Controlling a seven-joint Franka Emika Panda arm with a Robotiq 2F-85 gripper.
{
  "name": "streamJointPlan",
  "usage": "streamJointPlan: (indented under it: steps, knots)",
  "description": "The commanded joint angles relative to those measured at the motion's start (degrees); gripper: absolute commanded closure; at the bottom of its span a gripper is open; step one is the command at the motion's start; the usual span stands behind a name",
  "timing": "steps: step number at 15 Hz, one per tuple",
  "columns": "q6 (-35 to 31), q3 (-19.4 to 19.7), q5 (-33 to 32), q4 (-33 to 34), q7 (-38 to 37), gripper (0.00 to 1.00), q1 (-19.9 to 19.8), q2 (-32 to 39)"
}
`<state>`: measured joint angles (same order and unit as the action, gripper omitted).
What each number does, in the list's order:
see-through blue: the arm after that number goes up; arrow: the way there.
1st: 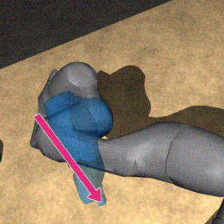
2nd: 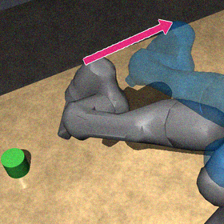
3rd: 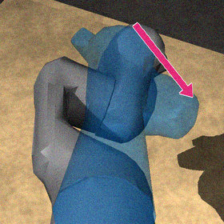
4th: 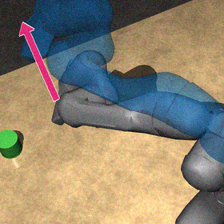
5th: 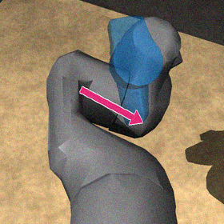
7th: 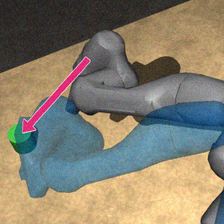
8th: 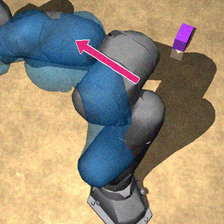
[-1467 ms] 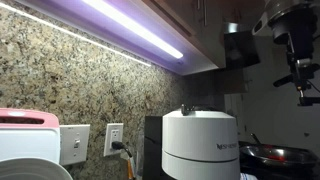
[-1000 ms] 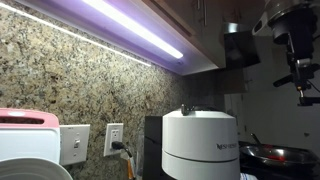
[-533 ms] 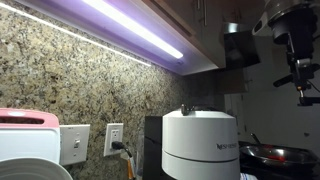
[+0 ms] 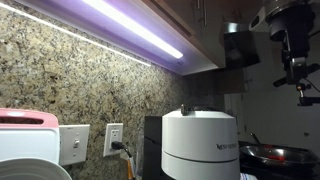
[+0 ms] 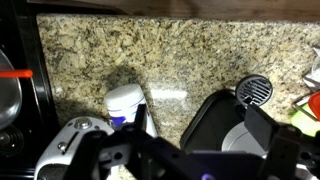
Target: Turn off the light switch
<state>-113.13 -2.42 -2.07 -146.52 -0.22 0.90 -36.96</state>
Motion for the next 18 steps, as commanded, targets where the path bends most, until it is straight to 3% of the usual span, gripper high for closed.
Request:
streamJointPlan:
  steps: [1,7,11,15,18]
  knots:
    - [-6.73,-3.28,-2.11,-1.68,-0.52,0.0,1.95,-0.1]
    - [-19.18,-7.93,-8.15,-5.28,0.39,0.0,4.56,0.35]
    - [-30.15,-10.75,-13.46,-5.4,-2.16,0.0,3.54,3.24]
    - [-44.32,-17.57,-23.97,-4.08,-11.51,0.0,-4.56,6.2]
    - [-47.37,-23.83,-29.87,-1.74,-17.48,0.0,-10.9,8.82]
